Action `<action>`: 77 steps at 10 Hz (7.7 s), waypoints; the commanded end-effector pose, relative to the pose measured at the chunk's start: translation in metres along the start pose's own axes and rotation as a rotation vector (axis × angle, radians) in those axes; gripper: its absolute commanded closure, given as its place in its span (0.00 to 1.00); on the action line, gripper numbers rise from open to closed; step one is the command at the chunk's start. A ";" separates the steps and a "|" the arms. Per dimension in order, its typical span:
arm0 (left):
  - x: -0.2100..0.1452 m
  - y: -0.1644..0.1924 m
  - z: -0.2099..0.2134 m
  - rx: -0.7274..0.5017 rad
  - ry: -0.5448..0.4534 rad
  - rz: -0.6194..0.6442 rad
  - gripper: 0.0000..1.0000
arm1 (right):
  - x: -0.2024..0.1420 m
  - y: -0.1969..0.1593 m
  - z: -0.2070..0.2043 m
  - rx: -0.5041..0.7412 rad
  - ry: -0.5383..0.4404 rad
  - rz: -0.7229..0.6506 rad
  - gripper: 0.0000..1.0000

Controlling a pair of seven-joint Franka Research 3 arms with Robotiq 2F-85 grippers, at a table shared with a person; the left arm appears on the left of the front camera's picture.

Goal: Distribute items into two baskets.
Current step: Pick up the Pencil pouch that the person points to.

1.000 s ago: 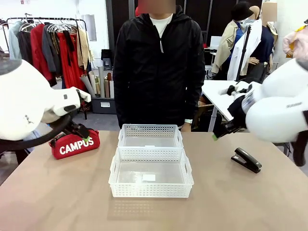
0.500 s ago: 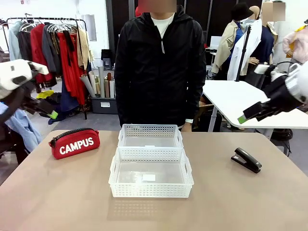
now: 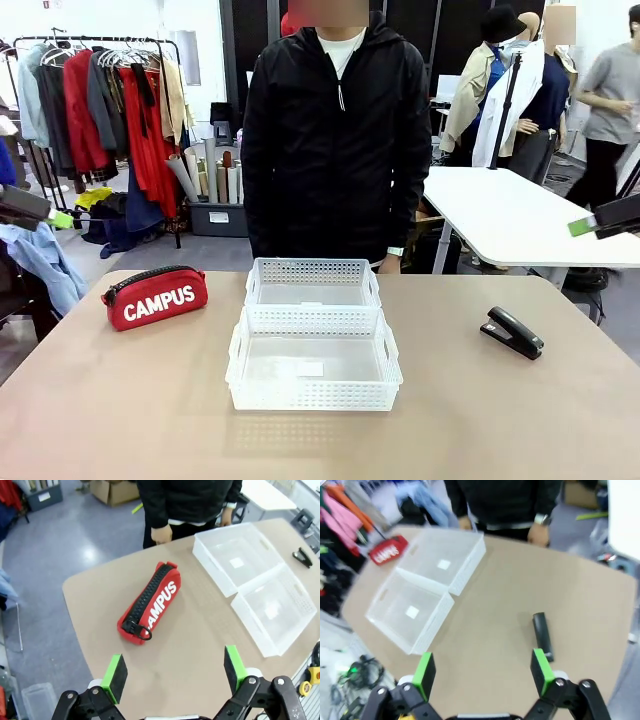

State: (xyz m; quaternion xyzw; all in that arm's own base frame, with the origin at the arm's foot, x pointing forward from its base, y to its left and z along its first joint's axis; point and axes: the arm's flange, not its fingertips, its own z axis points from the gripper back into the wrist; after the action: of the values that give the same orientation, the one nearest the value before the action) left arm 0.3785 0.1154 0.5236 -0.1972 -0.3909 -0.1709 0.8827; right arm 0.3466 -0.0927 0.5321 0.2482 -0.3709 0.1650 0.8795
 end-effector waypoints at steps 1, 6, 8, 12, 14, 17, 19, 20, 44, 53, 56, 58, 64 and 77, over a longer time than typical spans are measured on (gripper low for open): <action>-0.002 0.004 0.018 -0.012 -0.062 -0.015 0.00 | -0.018 0.003 0.020 0.015 -0.074 0.012 0.00; 0.012 0.004 0.028 0.004 -0.107 -0.021 0.00 | -0.023 -0.001 0.042 0.030 -0.138 0.025 0.00; 0.015 0.000 0.025 -0.015 -0.105 -0.034 0.00 | -0.023 0.002 0.042 0.045 -0.128 0.044 0.00; 0.010 -0.003 0.029 0.002 -0.092 -0.010 0.00 | -0.004 -0.003 0.049 -0.010 -0.114 0.000 0.00; 0.010 -0.003 0.029 0.002 -0.092 -0.010 0.00 | -0.004 -0.003 0.049 -0.010 -0.114 0.000 0.00; 0.010 -0.003 0.029 0.002 -0.092 -0.010 0.00 | -0.004 -0.003 0.049 -0.010 -0.114 0.000 0.00; 0.010 -0.003 0.029 0.002 -0.092 -0.010 0.00 | -0.004 -0.003 0.049 -0.010 -0.114 0.000 0.00; 0.010 -0.003 0.029 0.002 -0.092 -0.010 0.00 | -0.004 -0.003 0.049 -0.010 -0.114 0.000 0.00; 0.160 0.035 -0.214 0.085 0.656 -0.726 0.00 | -0.004 -0.003 0.049 -0.010 -0.114 0.000 0.00; 0.116 0.028 -0.271 -0.064 0.813 -0.793 0.00 | -0.004 -0.003 0.049 -0.010 -0.114 0.000 0.00; 0.101 0.023 -0.284 -0.118 0.854 -0.782 0.00 | -0.004 -0.003 0.049 -0.010 -0.114 0.000 0.00; 0.088 0.025 -0.293 -0.127 0.867 -0.774 0.00 | -0.004 -0.003 0.049 -0.010 -0.114 0.000 0.00; 0.059 0.028 -0.316 -0.156 0.809 -0.719 0.00 | -0.004 -0.003 0.049 -0.010 -0.114 0.000 0.00; 0.050 0.026 -0.328 -0.158 0.852 -0.722 1.00 | -0.004 -0.003 0.049 -0.010 -0.114 0.000 0.00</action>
State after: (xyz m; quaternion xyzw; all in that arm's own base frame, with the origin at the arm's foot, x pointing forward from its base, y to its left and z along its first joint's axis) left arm 0.6278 -0.0288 0.3540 -0.0297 -0.0342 -0.5527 0.8322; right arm 0.3167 -0.1246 0.5566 0.2478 -0.4175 0.1493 0.8614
